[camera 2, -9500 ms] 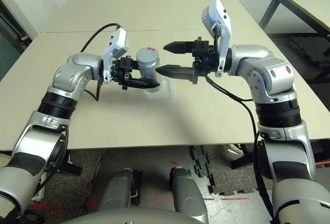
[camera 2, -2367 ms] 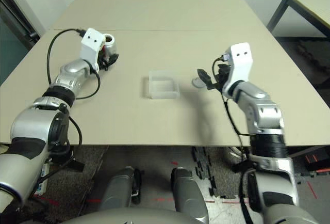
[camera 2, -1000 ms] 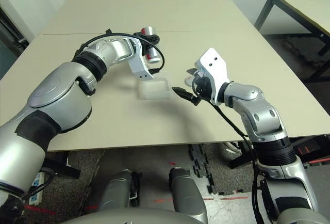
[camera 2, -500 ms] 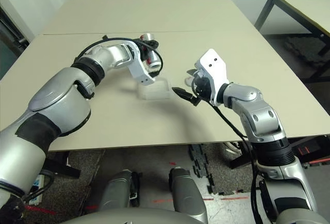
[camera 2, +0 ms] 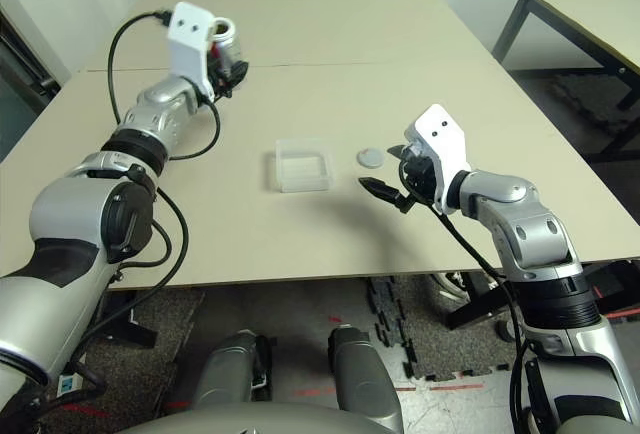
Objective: Pour the medicine from the bottle into the box.
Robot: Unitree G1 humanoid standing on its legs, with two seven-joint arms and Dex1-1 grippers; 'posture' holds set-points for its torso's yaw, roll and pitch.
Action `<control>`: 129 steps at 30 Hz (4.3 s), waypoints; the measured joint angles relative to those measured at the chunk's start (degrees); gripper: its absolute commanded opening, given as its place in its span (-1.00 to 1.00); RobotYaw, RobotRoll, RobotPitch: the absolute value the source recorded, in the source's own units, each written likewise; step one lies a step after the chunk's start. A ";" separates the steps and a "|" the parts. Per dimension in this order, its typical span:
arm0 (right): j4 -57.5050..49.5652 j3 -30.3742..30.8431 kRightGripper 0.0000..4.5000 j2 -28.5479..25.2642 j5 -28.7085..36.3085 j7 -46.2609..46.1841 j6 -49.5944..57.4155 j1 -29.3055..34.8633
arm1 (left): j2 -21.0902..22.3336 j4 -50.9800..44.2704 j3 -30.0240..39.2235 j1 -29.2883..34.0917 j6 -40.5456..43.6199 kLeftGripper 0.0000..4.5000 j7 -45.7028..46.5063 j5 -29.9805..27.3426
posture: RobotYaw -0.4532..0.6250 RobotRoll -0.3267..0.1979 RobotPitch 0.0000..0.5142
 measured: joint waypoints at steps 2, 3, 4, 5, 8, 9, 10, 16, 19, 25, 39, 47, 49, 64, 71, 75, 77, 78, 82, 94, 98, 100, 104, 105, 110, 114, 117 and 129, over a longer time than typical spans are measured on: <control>0.19 -0.09 1.00 -0.12 0.18 0.81 -0.09 -0.07 | -0.52 0.00 0.89 1.27 0.66 0.13 0.65 -0.91 | -0.30 0.25 -0.69; 0.19 -0.10 1.00 -0.13 0.36 1.04 -0.08 -0.12 | -0.74 0.00 1.26 1.76 1.00 0.13 0.83 -1.20 | -0.30 0.25 -0.69; 0.19 -0.12 1.00 -0.13 0.52 1.28 0.00 -0.12 | -1.01 0.00 1.75 2.30 1.39 0.13 1.20 -1.50 | -0.31 0.25 -0.68; 0.19 -0.12 1.00 -0.13 0.60 1.39 0.12 -0.12 | -1.14 0.00 2.07 2.69 1.66 0.13 1.36 -1.69 | -0.32 0.25 -0.68; -0.17 -0.28 1.00 -0.13 0.66 1.47 0.65 0.12 | -1.20 -0.01 2.41 3.27 2.39 0.13 1.85 -1.85 | -0.36 0.25 -0.66; -0.52 -0.41 1.00 -0.13 0.72 1.33 1.04 0.45 | -1.19 -0.04 2.38 3.84 2.50 0.13 2.01 -1.82 | -0.36 0.25 -0.66; -0.89 -0.55 1.00 -0.12 0.87 1.09 1.42 0.90 | -1.19 -0.04 2.29 4.49 2.68 0.13 2.26 -1.69 | -0.37 0.25 -0.66; -3.57 -0.94 1.00 -0.10 1.83 -0.31 3.17 4.08 | -0.71 0.01 -2.48 5.40 2.82 0.13 1.30 2.27 | -0.40 0.25 -0.66; -4.77 -1.00 1.00 -0.32 1.98 -0.34 3.69 4.34 | -0.33 0.13 -8.14 1.92 0.34 0.13 -1.00 7.36 | -0.40 0.25 -0.67; -5.30 -0.84 1.00 -0.46 2.44 -0.07 3.95 4.03 | 1.49 -0.22 -27.48 -11.47 -10.99 0.13 -2.28 25.29 | -0.39 0.25 -0.70; -4.01 2.45 1.00 3.83 1.20 -0.59 2.55 -0.91 | -5.03 1.61 -78.01 -15.38 -21.27 0.13 19.92 72.94 | -0.50 0.25 -0.74; -3.74 3.81 1.00 5.85 1.08 -1.61 2.31 -2.13 | -8.71 2.25 -77.72 -15.38 -20.21 0.13 20.17 72.80 | -0.49 0.25 -0.74; -3.53 3.80 1.00 5.79 1.08 -1.59 2.28 -2.13 | -8.56 2.24 -76.98 -15.39 -20.21 0.13 19.65 72.13 | -0.48 0.25 -0.74; -0.63 4.06 1.00 5.20 1.01 -0.27 1.86 -3.54 | -5.61 2.27 -76.94 -14.44 -20.83 0.13 21.26 72.38 | -0.39 0.25 -0.71; -0.64 4.16 1.00 5.22 1.03 -0.23 1.85 -3.52 | -6.07 2.00 -40.32 -11.16 -18.15 0.13 1.99 37.75 | -0.39 0.25 -0.72; -0.66 4.13 1.00 4.70 1.07 -0.01 1.87 -3.50 | -5.33 1.12 -23.62 -10.75 -9.55 0.13 -2.25 22.16 | -0.37 0.25 -0.73; -0.66 4.13 1.00 4.19 1.08 0.71 1.86 -3.51 | -5.02 0.10 -17.80 -8.70 -6.82 0.13 -1.76 17.25 | -0.37 0.25 -0.73; -0.66 4.13 1.00 3.65 1.09 1.16 1.86 -3.51 | -4.56 0.04 -14.82 -7.13 -5.46 0.13 -0.71 14.58 | -0.37 0.25 -0.73; -0.65 3.78 1.00 1.47 1.13 2.50 2.00 -3.46 | -2.01 0.16 -4.96 -1.48 -1.21 0.13 3.61 6.52 | -0.36 0.25 -0.73; -0.30 3.86 1.00 0.95 1.13 4.16 2.49 -3.65 | -1.37 0.17 2.15 4.73 3.76 0.13 7.24 0.27 | -0.38 0.25 -0.71; -0.31 3.87 1.00 0.91 1.11 4.09 2.79 -3.36 | -0.39 0.26 -4.55 4.19 3.09 0.13 5.83 5.79 | -0.38 0.25 -0.73; -0.31 3.91 1.00 0.70 1.03 4.08 2.97 -2.99 | 1.67 0.68 -13.30 1.59 0.64 0.13 5.25 13.68 | -0.37 0.25 -0.75; -0.30 3.93 1.00 0.39 0.84 4.01 3.02 -2.81 | 6.15 0.66 -33.17 -10.77 -7.89 0.13 6.39 32.87 | -0.35 0.25 -0.79; -0.27 3.93 1.00 0.41 0.59 3.97 3.01 -2.81 | 6.35 0.32 -38.86 -14.21 -10.50 0.13 7.74 38.26 | -0.35 0.25 -0.80; 0.44 4.01 1.00 2.25 0.20 3.37 2.52 -3.63 | 2.73 0.13 -68.22 -20.39 -19.21 0.13 20.10 65.86 | -0.38 0.25 -0.81; 1.42 3.99 1.00 3.73 -0.08 2.14 2.20 -3.79 | -0.35 1.02 -79.93 -18.82 -20.55 0.13 25.07 76.38 | -0.45 0.25 -0.79; 1.66 3.99 1.00 5.55 -0.14 0.80 1.96 -3.79 | -3.09 2.48 -82.65 -18.56 -19.81 0.13 26.38 78.93 | -0.50 0.25 -0.78; 1.47 3.96 1.00 6.95 -0.14 -1.40 1.88 -3.10 | -6.82 2.43 -82.82 -18.55 -19.49 0.13 27.20 78.97 | -0.50 0.25 -0.77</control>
